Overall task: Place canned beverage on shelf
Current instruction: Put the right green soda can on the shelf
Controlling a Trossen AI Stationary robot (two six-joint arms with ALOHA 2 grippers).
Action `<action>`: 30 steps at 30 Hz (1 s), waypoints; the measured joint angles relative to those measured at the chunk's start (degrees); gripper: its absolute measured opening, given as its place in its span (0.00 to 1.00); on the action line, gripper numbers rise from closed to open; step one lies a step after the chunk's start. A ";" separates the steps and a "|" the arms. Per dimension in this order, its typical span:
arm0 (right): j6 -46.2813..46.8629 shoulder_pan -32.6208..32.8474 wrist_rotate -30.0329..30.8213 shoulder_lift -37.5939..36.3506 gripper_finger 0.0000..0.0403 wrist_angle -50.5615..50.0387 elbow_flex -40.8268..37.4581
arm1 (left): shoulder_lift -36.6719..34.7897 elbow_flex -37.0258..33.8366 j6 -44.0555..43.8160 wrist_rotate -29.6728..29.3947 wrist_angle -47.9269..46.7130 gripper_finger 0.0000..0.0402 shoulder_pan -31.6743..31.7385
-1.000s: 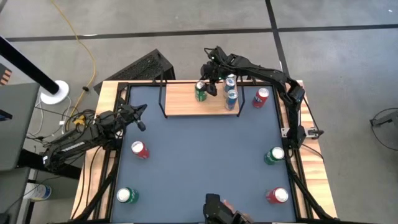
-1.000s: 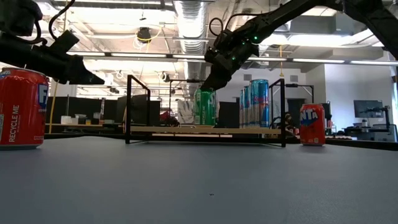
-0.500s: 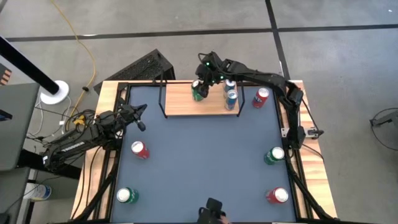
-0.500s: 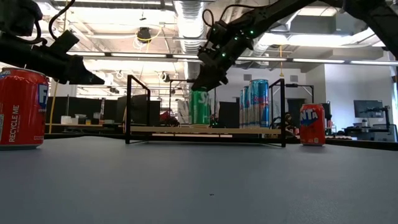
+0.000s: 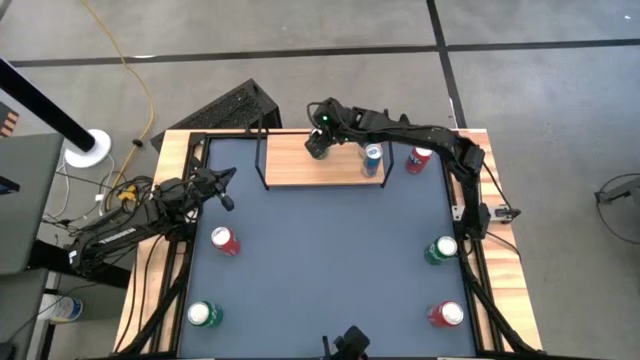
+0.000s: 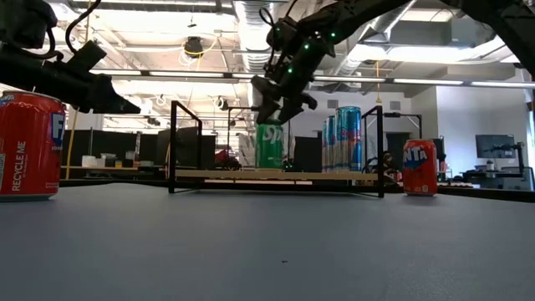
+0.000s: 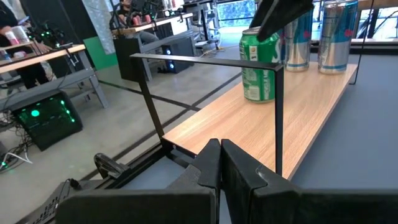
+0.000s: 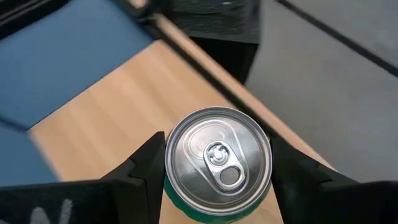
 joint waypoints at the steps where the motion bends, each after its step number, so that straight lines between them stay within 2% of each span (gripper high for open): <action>1: 0.99 0.16 1.30 0.00 0.54 -0.14 0.00 | 0.00 0.00 0.02 0.00 0.00 0.00 0.00; 12: 9.48 0.24 8.17 0.11 0.54 0.28 -0.11 | 0.00 0.00 0.00 -0.02 0.00 0.00 0.00; 30: 18.69 0.17 8.61 0.24 0.54 4.03 -0.20 | 0.02 -0.02 0.01 -0.02 0.00 0.00 0.00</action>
